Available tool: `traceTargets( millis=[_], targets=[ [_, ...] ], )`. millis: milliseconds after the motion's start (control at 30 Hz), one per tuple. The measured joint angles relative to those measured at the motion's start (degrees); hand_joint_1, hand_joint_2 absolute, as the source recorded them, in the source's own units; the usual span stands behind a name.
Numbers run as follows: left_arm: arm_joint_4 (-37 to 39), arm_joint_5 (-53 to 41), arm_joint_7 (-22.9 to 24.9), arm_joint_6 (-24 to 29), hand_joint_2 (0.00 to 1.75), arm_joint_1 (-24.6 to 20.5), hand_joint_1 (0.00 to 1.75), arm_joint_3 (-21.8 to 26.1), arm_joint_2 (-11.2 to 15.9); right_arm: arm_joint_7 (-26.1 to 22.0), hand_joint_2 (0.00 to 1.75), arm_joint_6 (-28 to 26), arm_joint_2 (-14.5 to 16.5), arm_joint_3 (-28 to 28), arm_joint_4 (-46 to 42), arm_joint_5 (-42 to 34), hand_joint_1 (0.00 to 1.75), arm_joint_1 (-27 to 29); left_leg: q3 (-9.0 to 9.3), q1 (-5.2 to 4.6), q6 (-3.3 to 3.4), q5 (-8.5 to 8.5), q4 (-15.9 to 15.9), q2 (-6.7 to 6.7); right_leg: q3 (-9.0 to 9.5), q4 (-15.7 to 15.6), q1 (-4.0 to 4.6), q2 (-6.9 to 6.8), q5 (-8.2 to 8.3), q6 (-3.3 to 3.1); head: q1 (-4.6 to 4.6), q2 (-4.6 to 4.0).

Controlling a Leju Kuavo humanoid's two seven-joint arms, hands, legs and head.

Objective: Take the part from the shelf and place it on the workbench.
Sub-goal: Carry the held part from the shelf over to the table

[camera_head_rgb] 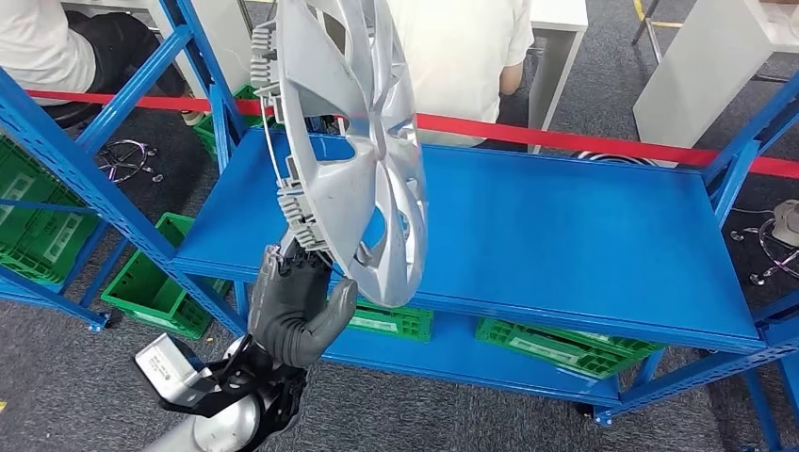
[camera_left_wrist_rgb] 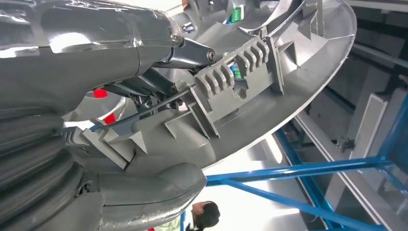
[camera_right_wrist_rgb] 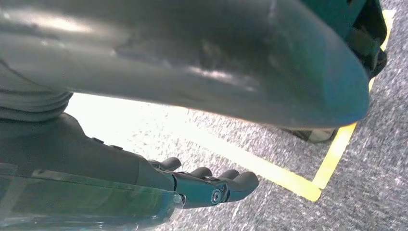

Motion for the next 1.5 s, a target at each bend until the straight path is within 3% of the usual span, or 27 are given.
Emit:
traceTargets(
  millis=[33,67,100,200,333,367,433,500,567,600,633,667,700,767,833,933,1000,1100,1133,1200,1233,1267,1300,1367,1433,1467,1500],
  targets=[
    [0.04,0.25,0.23,0.05,1.75,0.04,1.75,0.23,0.15,-0.03,0.0,0.01,0.05,0.02,-0.01,-0.1,0.0,0.02,-1.21,0.06,-0.19,-1.15,3.09,0.0,-0.3,0.1,-0.01,-0.03,0.15,0.01,-0.04,0.0],
    [0.11,0.65,0.45,0.11,1.75,0.07,1.75,0.49,0.34,-0.04,0.0,0.01,0.13,0.03,-0.01,-0.16,0.0,0.04,-1.62,0.17,-0.37,-1.16,4.48,0.01,-0.6,0.22,-0.03,-0.05,0.33,0.07,-0.05,0.0],
    [0.21,1.18,0.62,0.15,1.75,0.1,1.75,0.8,0.53,-0.04,0.0,0.01,0.2,0.03,-0.01,-0.2,0.0,0.07,-1.04,0.31,-0.53,-0.05,3.78,0.04,-0.93,0.38,-0.07,-0.04,0.52,0.2,-0.06,0.0],
    [0.52,2.13,0.79,0.13,1.75,0.13,1.75,1.75,0.94,-0.03,0.0,-0.01,0.38,0.04,-0.01,-0.24,0.0,0.1,3.92,0.8,-0.89,5.12,-5.01,0.19,-1.8,1.0,-0.29,0.05,0.97,0.72,-0.12,0.0],
    [0.61,2.19,0.78,0.04,1.75,0.12,1.75,2.02,1.02,-0.03,0.0,-0.06,0.37,0.04,-0.01,-0.24,0.0,0.07,5.68,0.84,-0.95,5.92,-8.27,0.12,-2.18,1.31,-0.3,0.12,1.14,1.01,-0.22,0.0],
    [0.68,2.2,0.74,-0.02,1.75,0.13,1.75,2.17,1.07,-0.04,0.0,-0.14,0.36,0.04,-0.01,-0.24,0.0,0.05,5.85,0.76,-0.72,5.91,-8.99,-0.03,-2.38,1.41,-0.23,0.17,1.38,1.33,-0.26,0.0],
    [1.08,2.3,0.66,-0.16,1.75,0.13,1.75,2.82,1.19,-0.05,0.0,-0.34,0.31,0.04,0.01,-0.24,0.0,0.0,5.45,0.55,0.61,6.4,-10.09,-0.31,-2.96,1.48,-0.18,0.28,2.04,2.46,-0.27,0.0],
    [1.42,2.4,0.61,-0.21,1.75,0.06,1.75,3.31,1.26,-0.05,0.0,-0.52,0.27,0.04,0.02,-0.24,0.0,-0.03,4.11,0.47,2.14,7.69,-9.98,-0.31,-4.07,3.95,-0.3,0.18,-0.47,3.29,0.08,0.0],
    [1.55,2.51,0.52,-0.34,1.75,0.0,1.75,3.4,1.27,-0.05,0.0,-0.74,0.27,0.04,0.02,-0.23,0.0,-0.11,2.88,0.19,2.82,8.73,-9.93,-0.32,-6.09,10.88,-0.25,0.04,-5.93,3.44,0.38,0.0],
    [1.66,2.59,0.45,-0.46,1.75,0.0,1.75,3.41,1.27,-0.05,0.0,-0.85,0.26,0.04,0.02,-0.22,0.0,-0.17,2.24,-0.05,3.01,9.23,-9.89,-0.35,-6.85,14.42,-0.19,0.03,-7.84,3.4,0.4,0.0],
    [1.82,2.67,0.38,-0.61,1.75,0.0,1.75,3.42,1.27,-0.05,0.0,-0.95,0.24,0.04,0.02,-0.22,0.0,-0.21,1.62,-0.35,3.15,9.7,-9.86,-0.39,-6.92,16.67,-0.09,0.03,-8.66,3.22,0.4,0.0],
    [2.0,2.73,0.32,-0.78,1.75,-0.01,1.75,3.41,1.27,-0.05,0.0,-1.04,0.2,0.04,0.02,-0.22,0.0,-0.26,1.04,-0.67,3.29,10.13,-9.84,-0.45,-6.09,16.96,0.08,0.03,-8.37,2.84,0.4,0.0],
    [2.15,2.77,0.28,-0.96,1.75,-0.02,1.75,3.4,1.27,-0.05,0.0,-1.14,0.13,0.04,0.02,-0.22,0.0,-0.32,0.51,-1.0,3.4,10.53,-9.82,-0.51,-4.34,15.24,0.35,0.05,-7.31,2.27,0.4,0.0],
    [2.34,2.8,0.24,-1.2,1.75,-0.16,1.75,3.4,1.27,-0.04,0.0,-1.36,-0.1,0.04,0.02,-0.18,0.0,-0.52,-0.27,-1.53,3.5,11.21,-9.82,-0.58,1.01,7.92,1.45,0.1,-5.02,0.47,0.36,0.0],
    [2.39,2.8,0.17,-1.26,1.75,-0.41,1.75,3.41,1.28,0.03,0.0,-1.56,-0.38,0.07,-0.02,-0.12,0.0,-0.8,-0.82,-1.73,3.2,11.96,-9.78,-0.46,4.86,1.62,2.4,0.04,-4.2,-0.94,0.31,0.0],
    [2.39,2.82,0.12,-1.31,1.75,-0.5,1.75,3.42,1.34,0.3,0.0,-1.72,-0.49,0.14,-0.05,-0.09,0.0,-0.95,-1.56,-1.55,2.31,12.79,-9.82,-0.23,5.51,-1.18,2.57,0.0,-3.2,-1.43,0.43,0.0],
    [2.4,2.84,0.14,-1.39,1.75,-0.52,1.75,3.42,1.4,0.46,0.0,-1.72,-0.5,0.2,-0.04,-0.08,0.0,-0.82,-2.6,-1.44,1.63,10.42,-7.85,-0.19,5.24,-2.34,2.15,-0.1,-2.07,-1.59,0.33,-0.01],
    [2.44,2.87,0.04,-1.67,1.75,-0.53,1.75,3.43,1.46,0.8,0.0,-1.72,-0.56,0.25,-0.03,-0.16,0.0,-0.74,-5.73,-0.56,0.38,3.47,1.89,-0.14,3.44,-2.08,1.74,-0.23,-0.97,-1.25,-0.04,0.0],
    [2.52,2.92,-0.03,-1.79,1.75,-0.46,1.75,3.42,1.48,1.01,0.0,-1.72,-0.56,0.26,-0.03,-0.3,0.0,-0.68,-6.18,-0.23,-0.08,2.61,4.53,-0.1,2.63,-1.66,1.55,-0.3,-0.68,-0.97,-0.05,0.0],
    [2.7,3.09,-0.32,-1.93,1.75,-0.35,1.75,3.42,1.5,1.43,0.0,-1.72,-0.59,0.28,-0.03,-0.57,0.0,-0.54,-4.67,0.45,-1.1,4.27,4.83,0.07,0.78,-0.5,0.94,-0.45,-0.16,-0.33,-0.07,-0.01],
    [2.76,3.2,-0.55,-1.98,1.75,-0.34,1.75,3.42,1.51,1.55,0.0,-1.75,-0.64,0.28,-0.03,-0.66,0.0,-0.5,-2.53,0.92,-1.72,5.91,2.27,0.23,-0.24,0.31,0.56,-0.48,0.03,0.04,-0.1,-0.01],
    [2.8,3.28,-0.78,-2.02,1.75,-0.36,1.75,3.42,1.5,1.61,0.0,-1.79,-0.82,0.27,-0.02,-0.67,0.0,-0.5,-0.16,1.24,-2.46,6.6,-1.0,0.36,-1.3,1.2,0.31,-0.44,0.15,0.48,-0.19,-0.01],
    [2.8,3.37,-0.99,-2.07,1.75,-0.36,1.75,3.42,1.5,1.63,0.0,-1.82,-1.04,0.27,-0.03,-0.66,0.0,-0.51,1.76,1.43,-2.67,6.73,-3.94,0.4,-2.23,2.13,0.16,-0.35,0.28,0.93,-0.38,-0.01],
    [2.84,3.49,-1.22,-2.17,1.75,-0.32,1.75,3.4,1.51,1.66,0.0,-1.86,-1.53,0.27,-0.04,-0.61,0.0,-0.52,3.11,1.35,-2.09,5.75,-6.78,0.29,-3.36,3.29,0.18,-0.17,0.74,1.83,-0.5,0.0],
    [2.85,3.56,-1.31,-2.23,1.75,-0.3,1.75,3.38,1.52,1.72,0.0,-1.87,-1.88,0.28,-0.05,-0.51,0.0,-0.47,2.35,1.24,-0.47,6.23,-6.72,0.13,-3.69,3.39,0.09,-0.17,1.36,2.49,-0.21,0.0],
    [2.85,3.57,-1.37,-2.24,1.75,-0.34,1.75,3.37,1.49,1.76,0.0,-1.86,-2.03,0.29,-0.05,-0.43,0.0,-0.45,1.87,1.19,0.29,6.73,-6.66,0.05,-3.95,3.65,0.0,-0.21,0.77,2.75,-0.03,0.0],
    [2.84,3.57,-1.45,-2.24,1.75,-0.38,1.75,3.37,1.44,1.79,0.0,-1.86,-2.17,0.3,-0.05,-0.33,0.0,-0.45,1.26,1.17,0.97,7.33,-6.7,-0.05,-4.35,4.76,-0.08,-0.23,-0.86,2.98,0.2,0.0]
  ],
)
